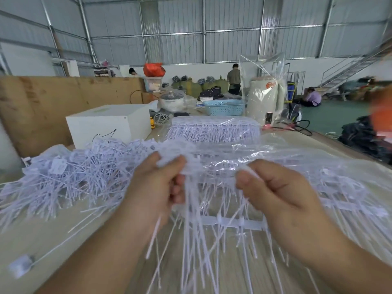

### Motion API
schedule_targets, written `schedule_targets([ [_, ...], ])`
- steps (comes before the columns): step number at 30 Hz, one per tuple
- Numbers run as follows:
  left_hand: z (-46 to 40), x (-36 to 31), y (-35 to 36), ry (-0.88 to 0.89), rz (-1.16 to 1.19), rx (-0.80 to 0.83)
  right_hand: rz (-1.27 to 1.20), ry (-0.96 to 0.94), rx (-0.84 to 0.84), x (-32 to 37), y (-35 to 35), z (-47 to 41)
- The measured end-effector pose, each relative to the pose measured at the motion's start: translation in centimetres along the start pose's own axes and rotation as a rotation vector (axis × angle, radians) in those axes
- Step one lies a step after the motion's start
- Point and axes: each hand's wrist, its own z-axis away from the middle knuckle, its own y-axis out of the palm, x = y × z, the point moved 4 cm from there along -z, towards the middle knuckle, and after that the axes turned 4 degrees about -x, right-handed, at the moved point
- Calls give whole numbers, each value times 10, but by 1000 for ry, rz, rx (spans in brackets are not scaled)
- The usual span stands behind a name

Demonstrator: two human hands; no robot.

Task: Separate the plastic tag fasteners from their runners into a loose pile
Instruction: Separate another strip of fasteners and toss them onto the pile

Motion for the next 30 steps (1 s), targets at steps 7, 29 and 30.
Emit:
schedule_targets([
  [7, 28, 7, 31, 134, -198, 285, 14, 29, 15, -11, 9, 1],
  [29, 35, 22, 41, 48, -384, 203, -453, 316, 82, -38, 33, 0],
  [30, 36, 23, 43, 15, -305, 192, -472, 325, 69, -38, 33, 1],
])
